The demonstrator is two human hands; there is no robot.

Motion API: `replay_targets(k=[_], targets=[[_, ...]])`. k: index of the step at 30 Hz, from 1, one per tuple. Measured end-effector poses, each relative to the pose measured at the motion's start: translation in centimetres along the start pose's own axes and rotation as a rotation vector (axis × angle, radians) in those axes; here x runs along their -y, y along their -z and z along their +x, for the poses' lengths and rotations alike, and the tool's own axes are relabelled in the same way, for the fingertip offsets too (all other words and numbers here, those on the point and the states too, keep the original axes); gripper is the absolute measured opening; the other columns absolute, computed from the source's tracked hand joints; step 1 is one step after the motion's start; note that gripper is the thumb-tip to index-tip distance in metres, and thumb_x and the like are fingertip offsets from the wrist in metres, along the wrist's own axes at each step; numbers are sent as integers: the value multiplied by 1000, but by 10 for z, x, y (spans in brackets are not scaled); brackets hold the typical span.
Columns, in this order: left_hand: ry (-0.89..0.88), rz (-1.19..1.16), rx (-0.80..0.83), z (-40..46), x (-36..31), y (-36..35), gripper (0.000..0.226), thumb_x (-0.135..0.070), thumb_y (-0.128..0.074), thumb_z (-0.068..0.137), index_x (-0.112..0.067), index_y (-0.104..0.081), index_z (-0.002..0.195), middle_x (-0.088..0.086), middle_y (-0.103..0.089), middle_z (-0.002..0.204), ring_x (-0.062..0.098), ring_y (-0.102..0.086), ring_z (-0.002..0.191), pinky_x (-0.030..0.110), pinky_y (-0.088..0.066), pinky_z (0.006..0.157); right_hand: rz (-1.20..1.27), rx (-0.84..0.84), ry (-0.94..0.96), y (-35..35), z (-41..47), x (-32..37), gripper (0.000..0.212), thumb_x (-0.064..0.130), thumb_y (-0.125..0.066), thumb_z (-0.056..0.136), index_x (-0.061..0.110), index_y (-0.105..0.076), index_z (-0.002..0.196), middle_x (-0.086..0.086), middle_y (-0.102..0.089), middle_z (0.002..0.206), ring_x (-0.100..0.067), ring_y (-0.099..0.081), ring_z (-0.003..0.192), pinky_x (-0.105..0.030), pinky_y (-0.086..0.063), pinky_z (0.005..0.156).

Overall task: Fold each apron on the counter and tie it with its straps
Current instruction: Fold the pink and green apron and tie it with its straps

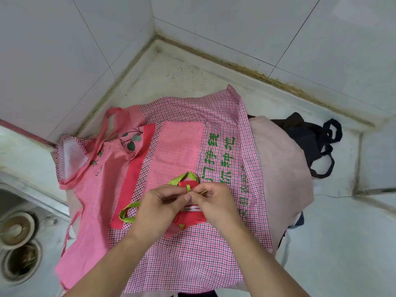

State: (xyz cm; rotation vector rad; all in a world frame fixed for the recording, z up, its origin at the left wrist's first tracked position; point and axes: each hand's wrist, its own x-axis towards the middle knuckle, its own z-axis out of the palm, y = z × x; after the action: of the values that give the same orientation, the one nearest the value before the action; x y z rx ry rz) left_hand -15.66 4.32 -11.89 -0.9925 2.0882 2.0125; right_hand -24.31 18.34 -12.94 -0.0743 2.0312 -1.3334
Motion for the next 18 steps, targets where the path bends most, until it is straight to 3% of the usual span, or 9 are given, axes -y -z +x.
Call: replay_targets(k=[2,7,10,12,15,18], targets=[[5,-66,-20,-2,-1,-2,15,-7,-79,89,-17,-85,97,1,-80,99,17,-77,94,23,-60,80,12,9,2,0,-1,2,11,9,-76,92,18,-82,87,4,-80,81,-12,-78,78,-31,-64,74],[10,-107,-70,0,-4,-10,11,-7,-75,93,-14,-83,97,4,-81,91,18,-78,88,30,-63,79,-52,18,52,-2,-1,-1,14,9,-74,91,18,-81,82,3,-79,79,-15,-77,76,-43,-64,76],[-4,-91,-101,0,-4,-15,13,-7,-69,99,-13,-80,93,5,-79,84,17,-77,79,29,-62,72,38,22,44,-2,-4,-2,9,6,-74,92,12,-80,90,0,-80,83,-15,-78,78,-34,-64,75],[20,-158,-120,1,-5,-16,13,-8,-63,103,-9,-74,95,7,-79,87,22,-77,83,35,-61,74,71,8,40,0,-4,-4,10,7,-78,90,17,-78,93,0,-78,85,-12,-76,74,-29,-61,67],[71,-273,-123,6,-5,-13,15,-10,-56,107,-5,-67,98,13,-80,95,33,-77,93,44,-60,86,-37,-55,34,9,-1,-14,15,15,-80,89,28,-73,91,5,-75,87,-9,-72,77,-31,-59,67],[74,-234,-87,8,-4,-10,23,-13,-52,110,-5,-63,92,16,-76,83,35,-74,81,45,-59,82,-228,-85,82,17,-1,-21,14,16,-76,92,28,-70,87,9,-72,83,-5,-68,80,-23,-56,73]])
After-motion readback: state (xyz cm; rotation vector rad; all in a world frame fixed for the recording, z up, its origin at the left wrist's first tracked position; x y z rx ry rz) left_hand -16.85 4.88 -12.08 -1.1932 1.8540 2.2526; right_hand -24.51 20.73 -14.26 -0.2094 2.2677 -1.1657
